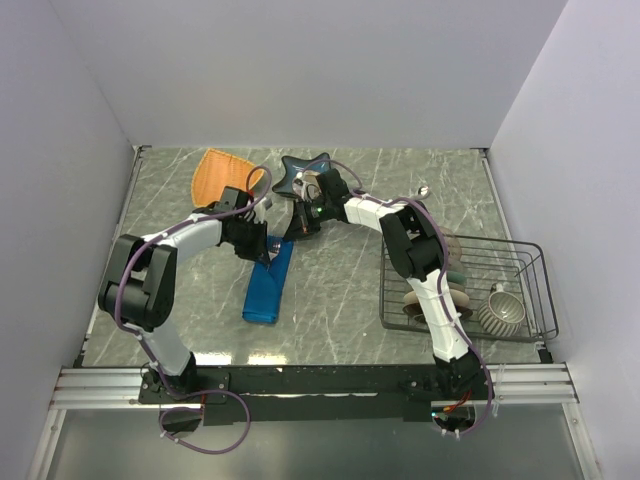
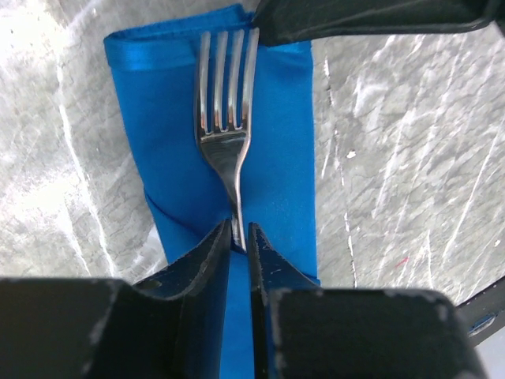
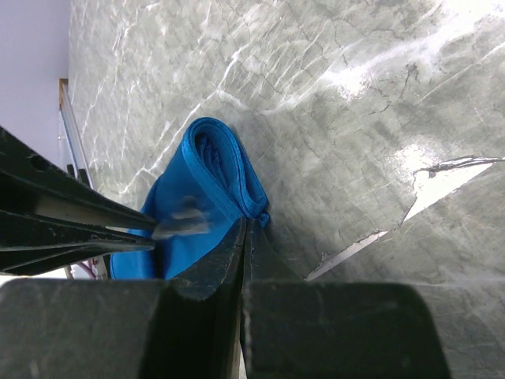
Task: Fold the napkin into a case and place the utensils inside
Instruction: Insert the fork into the folded napkin.
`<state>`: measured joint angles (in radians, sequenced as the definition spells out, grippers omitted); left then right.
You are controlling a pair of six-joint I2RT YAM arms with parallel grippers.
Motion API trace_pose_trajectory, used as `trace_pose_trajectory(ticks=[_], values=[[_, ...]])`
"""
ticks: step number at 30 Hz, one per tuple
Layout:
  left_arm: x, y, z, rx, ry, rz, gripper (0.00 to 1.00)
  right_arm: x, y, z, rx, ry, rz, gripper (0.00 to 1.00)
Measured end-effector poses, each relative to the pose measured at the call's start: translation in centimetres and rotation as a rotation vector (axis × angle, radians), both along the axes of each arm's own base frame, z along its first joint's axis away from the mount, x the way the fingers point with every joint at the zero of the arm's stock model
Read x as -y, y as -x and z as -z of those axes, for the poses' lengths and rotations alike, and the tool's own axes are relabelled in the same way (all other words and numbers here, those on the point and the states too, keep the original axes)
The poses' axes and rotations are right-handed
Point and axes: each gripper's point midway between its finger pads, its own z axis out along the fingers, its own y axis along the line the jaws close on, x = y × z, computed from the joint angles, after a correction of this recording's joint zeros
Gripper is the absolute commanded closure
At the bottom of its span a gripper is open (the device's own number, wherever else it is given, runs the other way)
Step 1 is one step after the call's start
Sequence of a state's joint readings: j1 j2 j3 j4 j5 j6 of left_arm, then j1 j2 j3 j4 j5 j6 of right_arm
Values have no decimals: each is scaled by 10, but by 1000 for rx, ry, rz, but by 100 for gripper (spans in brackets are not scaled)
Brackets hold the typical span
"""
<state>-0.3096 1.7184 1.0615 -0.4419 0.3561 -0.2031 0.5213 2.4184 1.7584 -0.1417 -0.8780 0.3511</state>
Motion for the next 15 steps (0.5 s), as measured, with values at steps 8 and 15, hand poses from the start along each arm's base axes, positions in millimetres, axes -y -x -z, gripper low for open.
trace_pose_trajectory(ticks=[8,15], values=[[-3,6,8,-33,-26,0,69,-1,1,0,2,0,-2,100],[1,1,-2,3,-1,2,46,-1,1,0,1,0,-2,83]])
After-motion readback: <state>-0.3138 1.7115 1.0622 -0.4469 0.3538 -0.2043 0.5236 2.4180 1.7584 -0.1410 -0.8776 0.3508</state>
